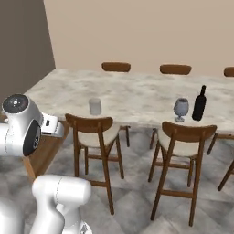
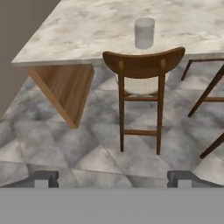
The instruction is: There is a wine glass and glass cup on the dining counter. Place the wine bottle next to the wine glass and the juice bottle next to the glass cup.
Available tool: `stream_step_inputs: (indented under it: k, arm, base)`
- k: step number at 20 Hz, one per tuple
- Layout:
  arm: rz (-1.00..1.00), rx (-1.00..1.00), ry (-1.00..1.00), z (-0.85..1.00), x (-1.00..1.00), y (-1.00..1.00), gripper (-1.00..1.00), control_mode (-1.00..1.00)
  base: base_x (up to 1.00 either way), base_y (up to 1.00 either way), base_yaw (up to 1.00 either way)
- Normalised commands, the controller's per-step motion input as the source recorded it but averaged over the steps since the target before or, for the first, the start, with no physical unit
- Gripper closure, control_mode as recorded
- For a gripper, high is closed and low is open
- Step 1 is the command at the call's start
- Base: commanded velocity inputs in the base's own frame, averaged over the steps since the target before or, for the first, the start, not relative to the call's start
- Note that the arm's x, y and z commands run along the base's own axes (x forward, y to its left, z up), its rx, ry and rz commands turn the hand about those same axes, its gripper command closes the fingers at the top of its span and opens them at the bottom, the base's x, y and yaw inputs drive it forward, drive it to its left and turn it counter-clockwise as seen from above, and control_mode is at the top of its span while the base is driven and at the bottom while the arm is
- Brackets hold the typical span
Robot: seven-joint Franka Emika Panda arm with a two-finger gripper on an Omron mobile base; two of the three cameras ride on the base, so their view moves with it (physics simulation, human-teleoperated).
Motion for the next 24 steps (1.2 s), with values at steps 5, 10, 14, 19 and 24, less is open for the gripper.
stream_step_inputs:
  k: [5,10,14,19,24]
  arm:
    - [0.00,0.00,0.00,0.00,0.00,0.00,-1.00,1.00]
    - [0.00,0.00,0.00,0.00,0.00,0.00,-1.00,1.00]
    - [0.00,0.00,0.00,0.00,0.00,0.00,-1.00,1.00]
    - [0.00,0.00,0.00,0.00,0.00,0.00,-1.00,1.00]
    - [0.00,0.00,0.00,0.00,0.00,0.00,-1.00,1.00]
  base:
    - [0.12,0.86,0.00]
    - [0.10,0.87,0.00]
    - [0.12,0.87,0.00]
    - [0.21,0.86,0.00]
    - [0.29,0.82,-0.02]
